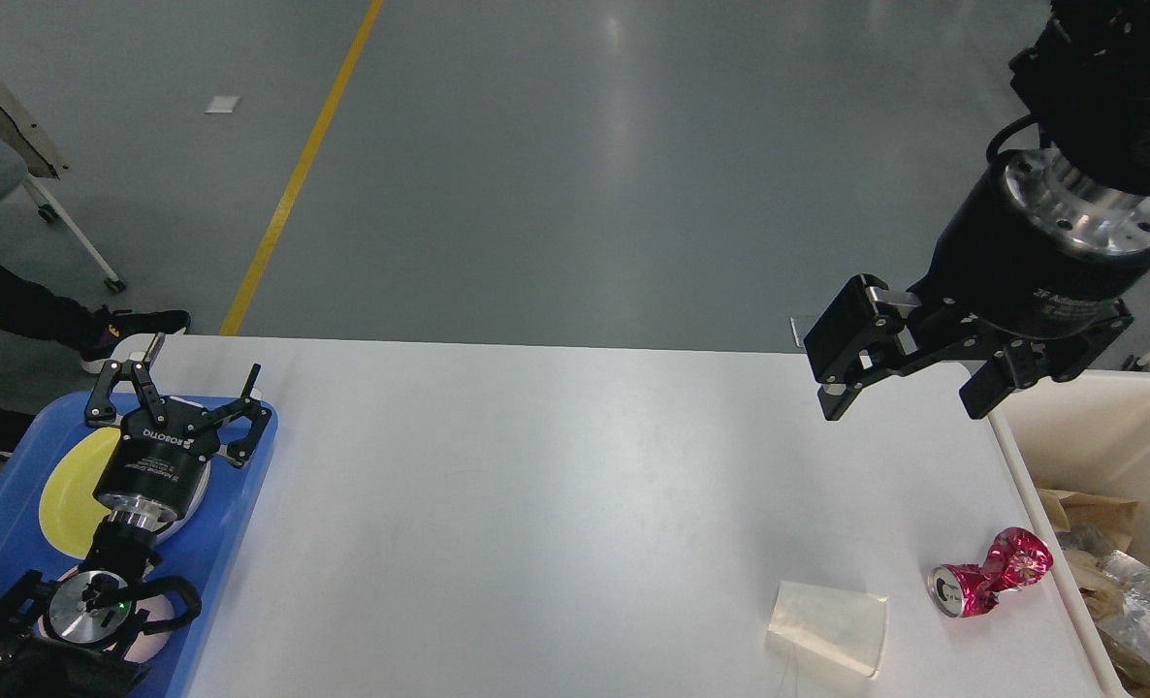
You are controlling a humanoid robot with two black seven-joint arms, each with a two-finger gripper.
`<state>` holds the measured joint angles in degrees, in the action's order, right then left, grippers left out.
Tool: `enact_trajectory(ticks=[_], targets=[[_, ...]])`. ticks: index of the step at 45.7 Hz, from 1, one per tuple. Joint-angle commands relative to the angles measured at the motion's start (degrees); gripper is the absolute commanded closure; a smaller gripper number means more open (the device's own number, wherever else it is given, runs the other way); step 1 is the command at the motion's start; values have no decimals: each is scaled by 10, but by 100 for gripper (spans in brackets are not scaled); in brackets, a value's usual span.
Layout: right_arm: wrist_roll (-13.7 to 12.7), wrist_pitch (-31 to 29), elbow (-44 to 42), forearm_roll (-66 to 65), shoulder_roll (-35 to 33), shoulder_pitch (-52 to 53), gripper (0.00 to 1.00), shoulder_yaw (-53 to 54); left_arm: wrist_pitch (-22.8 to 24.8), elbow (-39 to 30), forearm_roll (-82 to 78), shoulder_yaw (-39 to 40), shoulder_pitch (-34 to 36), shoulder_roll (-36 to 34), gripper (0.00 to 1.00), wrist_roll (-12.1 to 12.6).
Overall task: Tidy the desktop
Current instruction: 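Move the right gripper down onto the other white paper cup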
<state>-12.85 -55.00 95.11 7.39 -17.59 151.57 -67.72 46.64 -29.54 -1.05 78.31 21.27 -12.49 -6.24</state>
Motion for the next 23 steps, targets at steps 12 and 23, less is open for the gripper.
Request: enact_trajectory(ticks=[12, 23], targets=[[0, 64, -1, -75, -3, -131, 16, 14, 0, -1, 0, 0, 0, 0, 3, 0], [-1, 169, -39, -88, -1, -297, 4, 58, 0, -1, 0, 0, 0, 0, 3, 0]])
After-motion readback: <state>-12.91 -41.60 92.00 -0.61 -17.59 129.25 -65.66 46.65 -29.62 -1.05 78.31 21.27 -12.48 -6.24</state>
